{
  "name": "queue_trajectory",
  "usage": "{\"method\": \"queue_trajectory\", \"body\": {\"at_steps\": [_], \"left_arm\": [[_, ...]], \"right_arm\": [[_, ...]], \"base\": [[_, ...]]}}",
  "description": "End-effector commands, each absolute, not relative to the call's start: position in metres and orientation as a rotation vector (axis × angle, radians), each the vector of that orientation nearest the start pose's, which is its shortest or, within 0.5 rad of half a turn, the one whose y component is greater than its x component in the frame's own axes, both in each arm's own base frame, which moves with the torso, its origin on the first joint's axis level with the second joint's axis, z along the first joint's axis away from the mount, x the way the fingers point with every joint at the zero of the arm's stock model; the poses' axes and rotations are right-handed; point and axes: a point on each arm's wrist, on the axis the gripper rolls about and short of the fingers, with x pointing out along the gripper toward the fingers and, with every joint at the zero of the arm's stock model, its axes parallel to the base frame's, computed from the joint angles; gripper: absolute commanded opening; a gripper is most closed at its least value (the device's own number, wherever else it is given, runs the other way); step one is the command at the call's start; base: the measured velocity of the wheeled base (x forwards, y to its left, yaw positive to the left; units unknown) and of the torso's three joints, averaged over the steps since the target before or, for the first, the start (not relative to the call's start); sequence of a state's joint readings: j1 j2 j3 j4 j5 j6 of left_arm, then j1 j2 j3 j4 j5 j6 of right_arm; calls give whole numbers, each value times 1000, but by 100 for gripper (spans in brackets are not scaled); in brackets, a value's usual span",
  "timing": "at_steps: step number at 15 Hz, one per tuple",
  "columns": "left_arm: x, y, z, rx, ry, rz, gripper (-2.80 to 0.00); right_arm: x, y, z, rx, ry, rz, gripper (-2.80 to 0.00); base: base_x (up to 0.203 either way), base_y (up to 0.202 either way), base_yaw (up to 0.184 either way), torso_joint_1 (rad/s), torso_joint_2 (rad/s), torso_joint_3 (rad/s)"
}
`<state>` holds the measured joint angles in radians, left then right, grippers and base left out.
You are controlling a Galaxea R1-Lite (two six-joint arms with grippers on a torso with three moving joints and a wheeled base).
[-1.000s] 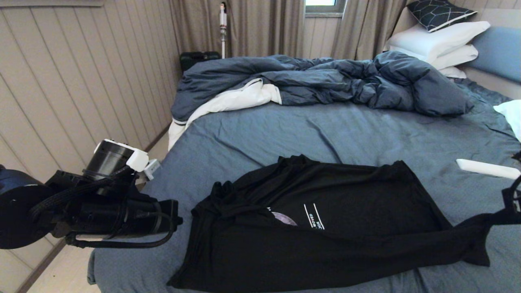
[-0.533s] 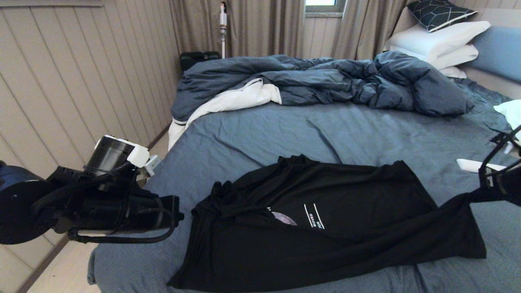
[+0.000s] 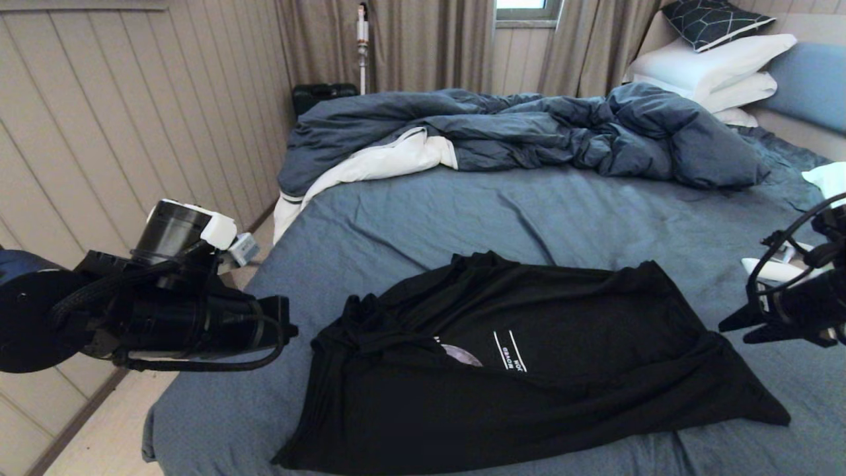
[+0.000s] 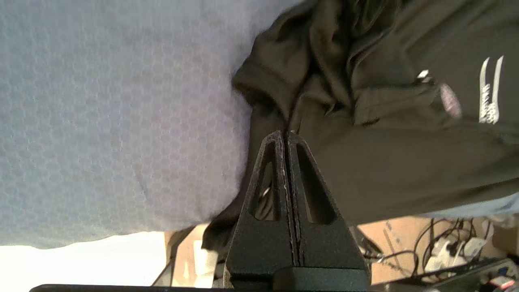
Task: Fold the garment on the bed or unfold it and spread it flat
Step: Fold the black T-shirt
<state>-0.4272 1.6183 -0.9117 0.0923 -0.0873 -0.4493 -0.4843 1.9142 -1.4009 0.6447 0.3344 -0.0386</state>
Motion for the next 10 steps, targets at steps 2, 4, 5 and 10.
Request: {"method": "queue_trajectory", "body": {"at_steps": [2,4,5,10], "left_arm": [[246,-114,176,-289,871,-302,-280],[249,-115,182,-294,852,-308,-280],[250,-116,185,-298,841,-311,-280],[287,-114,195,-335,784,-257,-280]], "right_arm": [[290,-146,178,420,1044,-114,0],[285,-146,187,414,1019,-121,0],[283,-146,193,410,999,-126,0],[292,-149,213,421,916,-151,0]], "base": [[0,0,0,0,0,0],[0,0,0,0,0,0],[0,0,0,0,0,0],[0,0,0,0,0,0]]}}
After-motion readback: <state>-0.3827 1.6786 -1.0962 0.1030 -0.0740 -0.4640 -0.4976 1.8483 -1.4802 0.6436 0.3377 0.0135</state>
